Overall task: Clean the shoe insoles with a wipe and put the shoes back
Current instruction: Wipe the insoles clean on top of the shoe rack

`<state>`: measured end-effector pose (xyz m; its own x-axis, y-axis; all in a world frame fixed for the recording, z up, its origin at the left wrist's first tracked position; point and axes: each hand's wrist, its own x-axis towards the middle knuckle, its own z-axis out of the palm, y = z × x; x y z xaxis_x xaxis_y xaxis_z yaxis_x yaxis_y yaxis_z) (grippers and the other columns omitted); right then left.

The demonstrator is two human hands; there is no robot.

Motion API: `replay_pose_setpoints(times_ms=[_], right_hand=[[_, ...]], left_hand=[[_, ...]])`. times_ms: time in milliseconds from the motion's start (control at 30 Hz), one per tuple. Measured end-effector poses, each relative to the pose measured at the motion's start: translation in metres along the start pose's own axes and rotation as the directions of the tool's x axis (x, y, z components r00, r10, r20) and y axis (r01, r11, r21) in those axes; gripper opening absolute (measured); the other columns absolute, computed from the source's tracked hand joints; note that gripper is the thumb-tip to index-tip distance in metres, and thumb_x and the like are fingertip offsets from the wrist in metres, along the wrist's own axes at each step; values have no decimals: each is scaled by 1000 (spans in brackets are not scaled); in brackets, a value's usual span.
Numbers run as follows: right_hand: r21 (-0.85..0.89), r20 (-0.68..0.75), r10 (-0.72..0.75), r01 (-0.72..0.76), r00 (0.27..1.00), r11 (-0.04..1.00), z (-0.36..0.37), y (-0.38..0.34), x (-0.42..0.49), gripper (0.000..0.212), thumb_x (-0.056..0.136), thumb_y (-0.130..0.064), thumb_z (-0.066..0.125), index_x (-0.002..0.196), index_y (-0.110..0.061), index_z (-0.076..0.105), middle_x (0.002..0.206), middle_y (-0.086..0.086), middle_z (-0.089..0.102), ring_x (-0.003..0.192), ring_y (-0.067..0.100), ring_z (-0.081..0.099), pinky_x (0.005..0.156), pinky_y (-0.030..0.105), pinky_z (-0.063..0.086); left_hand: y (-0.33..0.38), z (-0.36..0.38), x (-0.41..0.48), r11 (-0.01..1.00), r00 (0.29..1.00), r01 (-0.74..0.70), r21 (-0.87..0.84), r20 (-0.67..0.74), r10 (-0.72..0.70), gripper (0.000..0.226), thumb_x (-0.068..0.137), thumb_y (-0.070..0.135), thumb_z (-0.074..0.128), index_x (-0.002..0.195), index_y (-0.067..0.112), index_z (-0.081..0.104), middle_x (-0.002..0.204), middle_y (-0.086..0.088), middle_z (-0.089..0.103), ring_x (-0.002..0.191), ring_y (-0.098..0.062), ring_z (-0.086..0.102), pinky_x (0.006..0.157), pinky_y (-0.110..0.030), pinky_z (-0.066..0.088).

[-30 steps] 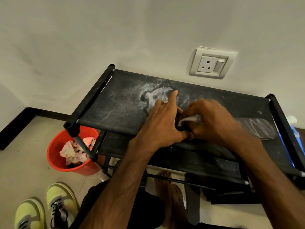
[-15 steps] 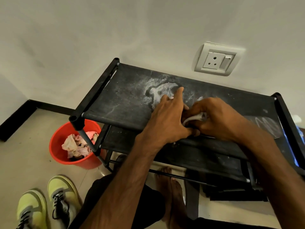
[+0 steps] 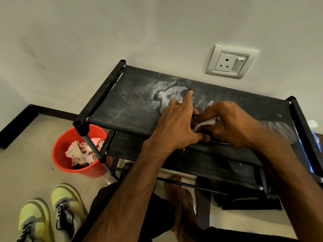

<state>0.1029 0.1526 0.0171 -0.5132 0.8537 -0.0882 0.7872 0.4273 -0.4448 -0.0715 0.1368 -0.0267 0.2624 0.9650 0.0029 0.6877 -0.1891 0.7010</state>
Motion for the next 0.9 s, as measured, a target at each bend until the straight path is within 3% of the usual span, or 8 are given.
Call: replay_pose_setpoints(times_ms=[133, 267, 367, 500, 633, 733, 833, 900], right_hand=[[-28, 58, 21, -20, 998, 999, -8, 1, -5, 31, 84, -19, 80, 101, -45, 79, 103, -21, 75, 92, 5, 69, 84, 42, 60], [-204, -93, 41, -59, 995, 977, 5, -5, 1, 28, 82, -31, 79, 103, -50, 78, 101, -14, 74, 88, 13, 65, 74, 35, 54], [-260, -214, 33, -90, 976, 962, 17, -8, 12, 27, 82, -39, 78, 108, -48, 76, 104, -6, 73, 95, 23, 67, 77, 35, 52], [-201, -332, 44, -116, 942, 973, 22, -3, 13, 25, 85, -32, 76, 108, -44, 78, 100, -4, 74, 91, 23, 67, 73, 36, 53], [69, -459, 156, -141, 875, 988, 11, 17, -2, 18, 86, -29, 77, 102, -37, 81, 99, -8, 77, 90, 15, 71, 81, 43, 58], [147, -434, 187, -135, 881, 980, 6, 29, -9, 15, 88, -25, 78, 99, -35, 81, 100, -11, 78, 88, 5, 70, 85, 33, 58], [114, -350, 131, -96, 928, 989, 10, 27, -9, 15, 88, -24, 78, 98, -35, 82, 96, -13, 78, 84, 0, 69, 76, 18, 53], [93, -338, 87, -59, 937, 994, 14, 21, -4, 16, 87, -25, 79, 98, -35, 82, 93, -12, 78, 82, 1, 70, 74, 21, 55]], left_hand=[[0, 0, 0, 1000, 1000, -12, 15, -7, 12, 131, 62, 51, 91, 158, 20, 8, 126, 16, 61, 133, -15, 35, 108, -49, 40], [0, -2, 1, 1000, 1000, -12, 7, 4, 11, 132, 62, 49, 92, 159, 20, 7, 128, 10, 61, 135, -17, 34, 110, -51, 39], [0, -2, 0, 1000, 1000, 14, 20, 17, -15, 132, 62, 50, 92, 158, 26, 4, 140, -5, 49, 134, -23, 39, 110, -47, 41], [1, -2, -1, 999, 999, 37, -9, 24, -37, 132, 62, 53, 91, 158, 28, 4, 144, -7, 44, 134, -25, 40, 111, -48, 41], [0, -2, -1, 1000, 1000, -3, -10, 13, 3, 127, 66, 53, 88, 158, 24, 5, 135, 13, 58, 138, -18, 31, 113, -50, 35], [-6, -3, 0, 999, 1000, -15, -31, 24, 15, 126, 69, 49, 88, 159, 22, 4, 132, 19, 59, 138, -15, 30, 113, -42, 32], [-11, -2, 0, 997, 1000, -21, -68, 18, 22, 124, 70, 43, 88, 159, 23, 3, 131, 21, 59, 136, -12, 30, 102, -28, 26], [-12, -1, 1, 997, 1000, -26, -75, 13, 27, 123, 71, 40, 88, 159, 23, 3, 133, 20, 59, 136, -12, 29, 101, -27, 24]])
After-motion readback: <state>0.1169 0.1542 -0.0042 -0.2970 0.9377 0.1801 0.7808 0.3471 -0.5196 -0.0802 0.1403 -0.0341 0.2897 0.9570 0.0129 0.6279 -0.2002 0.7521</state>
